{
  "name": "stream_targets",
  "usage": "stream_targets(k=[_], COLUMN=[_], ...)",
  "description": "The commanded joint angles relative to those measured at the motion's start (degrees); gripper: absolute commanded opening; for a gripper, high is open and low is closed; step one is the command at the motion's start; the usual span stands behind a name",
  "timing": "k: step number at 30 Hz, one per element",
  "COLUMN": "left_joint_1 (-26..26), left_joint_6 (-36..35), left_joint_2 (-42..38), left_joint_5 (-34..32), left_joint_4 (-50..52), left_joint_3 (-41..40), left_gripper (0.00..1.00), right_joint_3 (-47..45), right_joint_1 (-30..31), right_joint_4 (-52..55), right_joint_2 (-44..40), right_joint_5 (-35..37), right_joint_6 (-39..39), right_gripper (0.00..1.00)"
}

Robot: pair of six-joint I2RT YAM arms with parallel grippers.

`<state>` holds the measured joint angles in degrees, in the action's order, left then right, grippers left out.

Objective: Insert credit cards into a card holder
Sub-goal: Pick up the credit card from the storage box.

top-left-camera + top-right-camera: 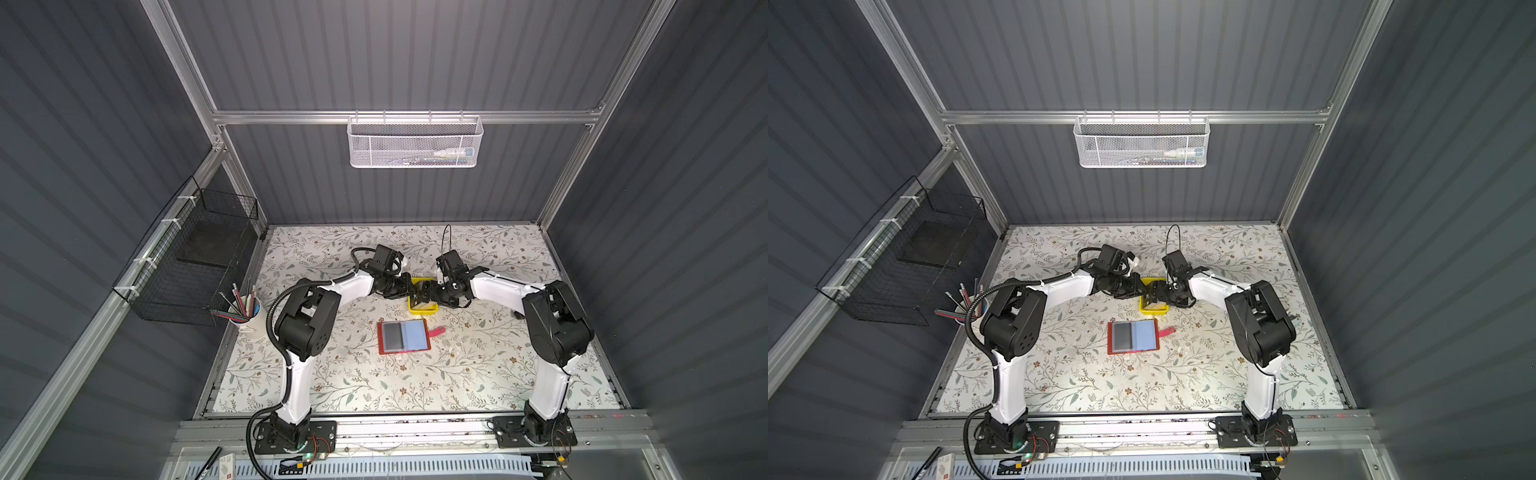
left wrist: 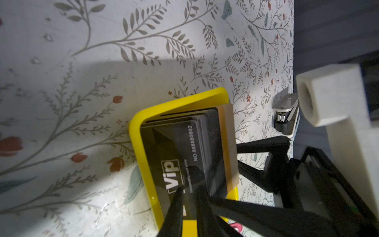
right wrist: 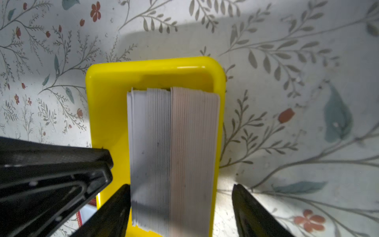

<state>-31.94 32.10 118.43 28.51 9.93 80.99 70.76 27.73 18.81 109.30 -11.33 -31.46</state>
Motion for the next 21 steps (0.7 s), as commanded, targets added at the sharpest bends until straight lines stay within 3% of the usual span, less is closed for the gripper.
stream_targets(k=[1,21], left_joint_1=[-0.4,-1.7], left_joint_6=[-0.4,-0.3], left_joint_2=[0.5,4.0], left_joint_5=[-0.7,-2.1], left_joint_4=[0.9,3.7], left_joint_3=[0.5,2.4], left_gripper=[0.15,0.17], right_joint_3=[1.3,1.9], right_joint_1=[-0.8,-2.9], right_joint_4=[1.4,2.7], right_joint_2=[0.3,-2.6], right_joint_5=[0.9,1.4], right_joint_6=[-0.2,1.1], right_gripper=[0.77,0.75])
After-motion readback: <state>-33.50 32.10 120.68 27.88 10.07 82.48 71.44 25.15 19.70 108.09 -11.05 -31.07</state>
